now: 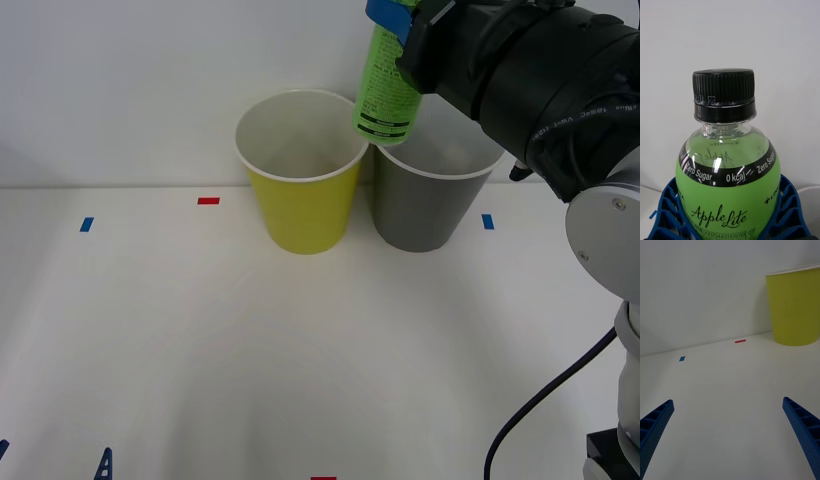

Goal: Put cans in the gray bin and PET bottles in the light green bin.

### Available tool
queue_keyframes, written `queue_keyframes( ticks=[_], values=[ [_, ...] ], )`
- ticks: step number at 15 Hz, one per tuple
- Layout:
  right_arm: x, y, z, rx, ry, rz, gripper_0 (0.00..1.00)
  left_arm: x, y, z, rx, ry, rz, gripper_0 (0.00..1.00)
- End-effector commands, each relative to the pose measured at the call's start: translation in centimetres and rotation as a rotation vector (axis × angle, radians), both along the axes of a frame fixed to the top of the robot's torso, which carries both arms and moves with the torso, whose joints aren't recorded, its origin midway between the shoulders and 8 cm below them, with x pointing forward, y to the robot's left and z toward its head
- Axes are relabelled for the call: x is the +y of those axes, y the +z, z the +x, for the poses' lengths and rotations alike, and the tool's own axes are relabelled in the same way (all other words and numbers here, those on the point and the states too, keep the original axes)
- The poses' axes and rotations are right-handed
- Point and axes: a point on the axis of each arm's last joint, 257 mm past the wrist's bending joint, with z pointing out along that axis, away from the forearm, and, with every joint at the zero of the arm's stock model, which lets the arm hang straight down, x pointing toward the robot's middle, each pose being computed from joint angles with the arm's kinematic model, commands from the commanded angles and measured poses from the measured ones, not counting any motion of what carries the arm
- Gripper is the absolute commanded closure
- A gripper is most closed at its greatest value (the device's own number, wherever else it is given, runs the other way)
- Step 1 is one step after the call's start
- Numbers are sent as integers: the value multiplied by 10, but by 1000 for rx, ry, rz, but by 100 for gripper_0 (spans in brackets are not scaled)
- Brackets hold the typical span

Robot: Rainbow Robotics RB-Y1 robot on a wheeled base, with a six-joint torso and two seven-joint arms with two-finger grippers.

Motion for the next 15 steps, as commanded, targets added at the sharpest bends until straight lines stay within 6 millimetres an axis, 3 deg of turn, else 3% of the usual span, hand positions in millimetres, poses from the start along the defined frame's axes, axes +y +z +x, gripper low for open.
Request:
queue_keyframes(
  ticks=[1, 5, 15],
  values=[
    [16, 11, 5, -17, 36, -31, 100, 0, 0, 0, 0, 0, 0, 0],
    [41, 17, 15, -19, 122, -47, 100, 0, 0, 0, 0, 0, 0, 0],
    [78, 3, 87, -60, 137, -73, 100, 0, 0, 0, 0, 0, 0, 0]
  ],
)
